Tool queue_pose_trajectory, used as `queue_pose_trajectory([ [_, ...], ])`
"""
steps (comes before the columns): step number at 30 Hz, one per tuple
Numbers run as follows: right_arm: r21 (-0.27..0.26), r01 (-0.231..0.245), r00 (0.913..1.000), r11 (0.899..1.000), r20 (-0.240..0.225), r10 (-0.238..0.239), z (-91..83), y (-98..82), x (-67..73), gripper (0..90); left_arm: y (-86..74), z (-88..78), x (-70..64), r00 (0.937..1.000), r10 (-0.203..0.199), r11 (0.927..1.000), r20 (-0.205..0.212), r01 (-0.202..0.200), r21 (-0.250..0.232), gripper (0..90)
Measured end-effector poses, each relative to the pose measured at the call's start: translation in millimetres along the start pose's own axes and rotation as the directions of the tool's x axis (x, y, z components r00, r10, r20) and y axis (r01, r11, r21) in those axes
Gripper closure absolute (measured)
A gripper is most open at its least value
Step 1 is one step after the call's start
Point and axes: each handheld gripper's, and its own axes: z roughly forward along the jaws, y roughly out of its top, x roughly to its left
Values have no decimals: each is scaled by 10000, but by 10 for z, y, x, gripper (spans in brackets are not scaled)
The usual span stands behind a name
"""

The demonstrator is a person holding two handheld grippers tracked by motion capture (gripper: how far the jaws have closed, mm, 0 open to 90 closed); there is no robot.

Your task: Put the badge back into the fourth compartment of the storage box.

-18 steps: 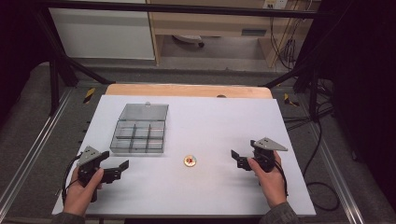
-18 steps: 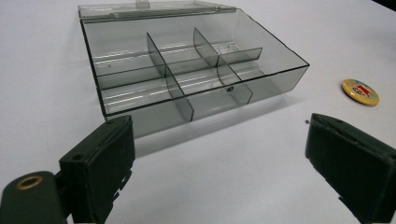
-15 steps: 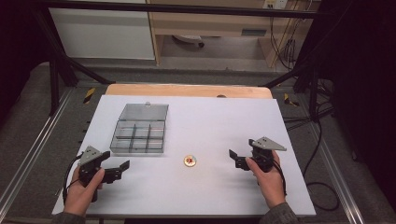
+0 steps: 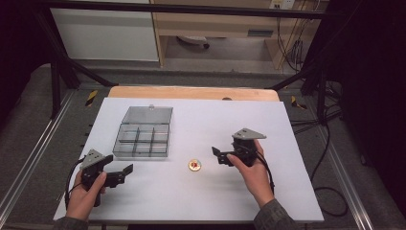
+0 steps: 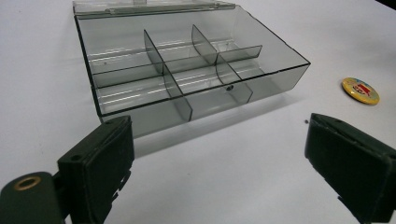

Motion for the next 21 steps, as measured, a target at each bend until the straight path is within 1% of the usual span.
queue_pose_trajectory([
  [2, 131, 243, 9996, 9996, -131, -242, 87, 17, 85, 48, -6, 9, 5, 10000, 21, 10000, 53, -21, 45, 84],
  [4, 240, 295, 9991, 9993, -309, -288, 161, 23, 161, 44, -32, 12, 12, 9998, 189, 9995, 27, -190, 268, 84],
  [5, 293, 233, 9989, 9993, -402, -221, 194, 19, 196, 43, -44, 5, 15, 9997, 246, 9991, -17, -245, 360, 85],
  [6, 325, 214, 9985, 9992, -516, -197, 227, 11, 228, 42, -55, -3, 18, 9997, 245, 9990, -23, -244, 379, 87],
  [7, 325, 214, 9985, 9992, -516, -197, 227, 11, 228, 42, -55, -3, 18, 9997, 245, 9990, -23, -244, 379, 87],
  [8, 457, 272, 9975, 9986, -666, -241, 303, -16, 294, 42, -61, -13, 19, 9997, 243, 9988, -19, -242, 419, 87],
  [10, 615, 291, 9964, 9977, -815, -240, 356, -51, 340, 43, -44, -21, 8, 9997, 239, 9992, -25, -238, 306, 87],
  [12, 845, 333, 9960, 9959, -856, -260, 410, -102, 383, 43, -35, -22, 3, 9997, 230, 9994, -36, -229, 266, 85],
  [13, 845, 333, 9960, 9959, -856, -260, 410, -102, 383, 43, -28, -19, -3, 9997, 227, 9994, -49, -226, 245, 85],
  [14, 971, 277, 9959, 9949, -882, -191, 432, -125, 403, 42, -23, -14, -6, 9996, 279, 9993, -74, -277, 252, 85],
  [15, 1262, 294, 9964, 9916, -829, -190, 474, -175, 438, 43, -22, -4, -8, 9995, 294, 9992, -62, -292, 289, 84],
  [18, 1562, 415, 9961, 9868, -834, -287, 510, -235, 480, 48, -24, 10, -4, 9993, 358, 9986, -53, -356, 388, 86],
  [21, 1933, 585, 9953, 9794, -876, -421, 554, -277, 536, 55, -28, 5, 4, 9995, 324, 9989, -30, -323, 348, 86],
])
